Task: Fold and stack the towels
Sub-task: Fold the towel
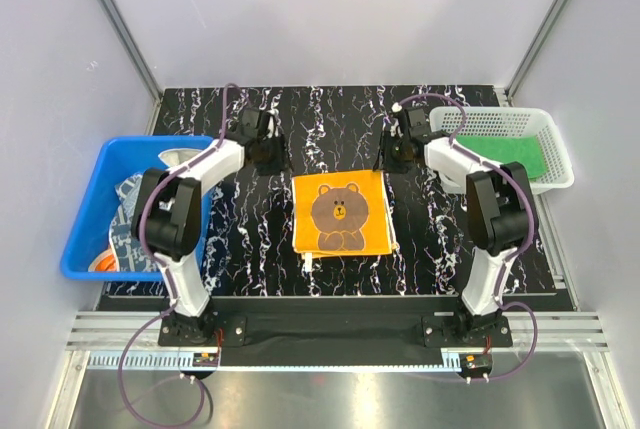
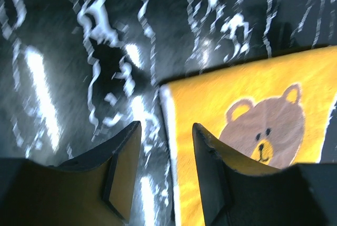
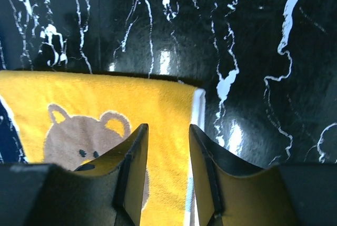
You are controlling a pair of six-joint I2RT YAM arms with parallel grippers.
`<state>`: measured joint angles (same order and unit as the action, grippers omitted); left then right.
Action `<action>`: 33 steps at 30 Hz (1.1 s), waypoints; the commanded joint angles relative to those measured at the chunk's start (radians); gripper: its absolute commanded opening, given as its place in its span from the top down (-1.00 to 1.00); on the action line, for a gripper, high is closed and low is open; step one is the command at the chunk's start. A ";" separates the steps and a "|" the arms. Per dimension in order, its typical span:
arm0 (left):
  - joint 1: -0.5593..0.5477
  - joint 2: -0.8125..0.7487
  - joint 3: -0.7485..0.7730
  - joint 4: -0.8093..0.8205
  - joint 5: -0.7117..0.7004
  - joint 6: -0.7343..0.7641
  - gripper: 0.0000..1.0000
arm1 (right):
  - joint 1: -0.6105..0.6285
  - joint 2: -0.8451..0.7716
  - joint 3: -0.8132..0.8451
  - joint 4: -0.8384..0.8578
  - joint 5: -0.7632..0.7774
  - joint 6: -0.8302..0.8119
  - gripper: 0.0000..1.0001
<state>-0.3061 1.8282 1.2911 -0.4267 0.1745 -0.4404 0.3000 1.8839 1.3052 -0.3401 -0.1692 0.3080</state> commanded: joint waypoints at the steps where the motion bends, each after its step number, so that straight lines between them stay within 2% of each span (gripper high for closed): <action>1: -0.002 0.049 0.082 0.025 0.065 0.040 0.05 | -0.021 0.027 0.068 -0.025 -0.068 -0.069 0.14; 11: -0.002 0.120 0.063 0.055 0.109 0.019 0.15 | -0.062 0.119 0.085 -0.005 -0.150 -0.078 0.10; 14: -0.002 0.120 0.047 0.086 0.125 0.019 0.15 | -0.062 0.124 0.085 0.001 -0.161 -0.081 0.16; 20: -0.004 0.147 0.045 0.095 0.143 0.016 0.20 | -0.064 0.139 0.085 0.006 -0.174 -0.064 0.17; 25: -0.004 0.155 0.039 0.112 0.161 0.012 0.23 | -0.064 0.139 0.083 0.015 -0.176 -0.060 0.31; 33: -0.004 0.152 0.013 0.134 0.178 -0.011 0.38 | -0.062 0.138 0.094 0.012 -0.176 -0.060 0.36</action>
<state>-0.3080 1.9820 1.3216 -0.3435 0.3195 -0.4358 0.2367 2.0171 1.3560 -0.3473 -0.3317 0.2478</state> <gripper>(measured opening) 0.326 0.326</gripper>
